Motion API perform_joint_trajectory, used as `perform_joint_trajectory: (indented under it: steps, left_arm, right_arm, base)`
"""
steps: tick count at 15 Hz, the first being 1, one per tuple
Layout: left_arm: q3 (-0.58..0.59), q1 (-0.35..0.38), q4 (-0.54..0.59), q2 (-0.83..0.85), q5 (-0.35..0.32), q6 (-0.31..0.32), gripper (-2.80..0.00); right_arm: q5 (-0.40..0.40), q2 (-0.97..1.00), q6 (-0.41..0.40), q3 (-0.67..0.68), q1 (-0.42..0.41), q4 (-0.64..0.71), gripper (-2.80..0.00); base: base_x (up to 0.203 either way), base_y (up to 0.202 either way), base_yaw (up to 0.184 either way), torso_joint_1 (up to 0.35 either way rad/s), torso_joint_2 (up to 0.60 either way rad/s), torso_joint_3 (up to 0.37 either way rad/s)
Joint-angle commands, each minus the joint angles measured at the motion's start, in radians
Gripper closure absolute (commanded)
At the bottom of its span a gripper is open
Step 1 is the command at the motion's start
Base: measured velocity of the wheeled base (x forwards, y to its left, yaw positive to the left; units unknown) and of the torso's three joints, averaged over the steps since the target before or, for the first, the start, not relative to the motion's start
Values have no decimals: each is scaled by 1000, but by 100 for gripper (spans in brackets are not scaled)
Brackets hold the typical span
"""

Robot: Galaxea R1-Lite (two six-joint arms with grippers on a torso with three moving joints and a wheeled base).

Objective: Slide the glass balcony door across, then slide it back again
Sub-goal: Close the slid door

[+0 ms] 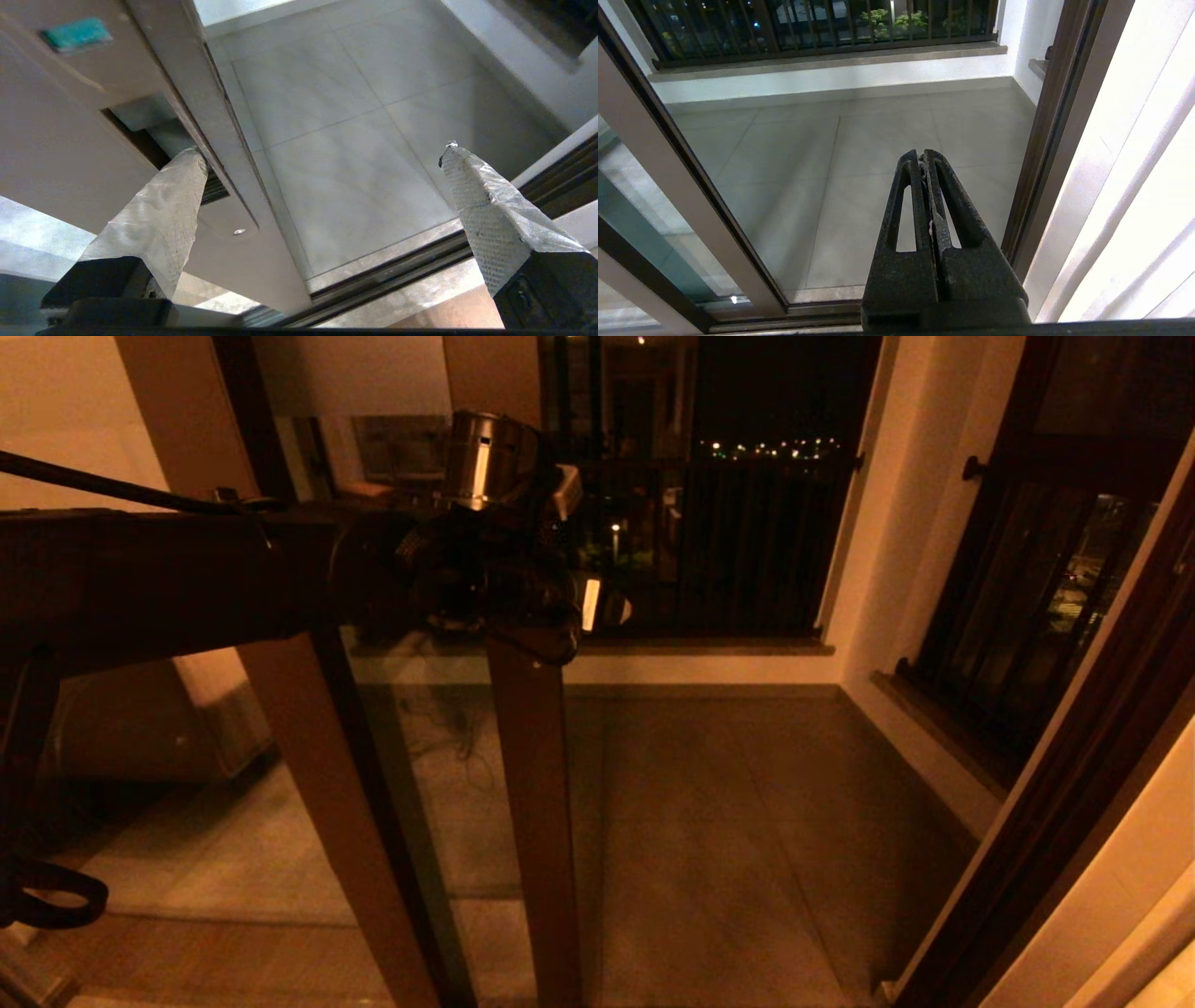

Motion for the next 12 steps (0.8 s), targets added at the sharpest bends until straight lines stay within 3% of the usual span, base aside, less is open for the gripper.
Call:
perform_joint_trajectory:
  steps: [1, 4, 12]
  left_arm:
    - [-1, -12, -2, 17, 4, 7, -280]
    - [-1, -30, -80, 39, 62, 10, -280]
    - [-1, -58, -83, 42, 64, 10, -280]
  right_arm:
    - [0, 1, 0, 0, 0, 0, 0]
    - [0, 1, 0, 0, 0, 0, 0]
    - [0, 1, 0, 0, 0, 0, 0]
  base:
    - [0, 0, 0, 0, 0, 0]
    - [0, 0, 0, 0, 0, 0]
    - [0, 0, 0, 0, 0, 0]
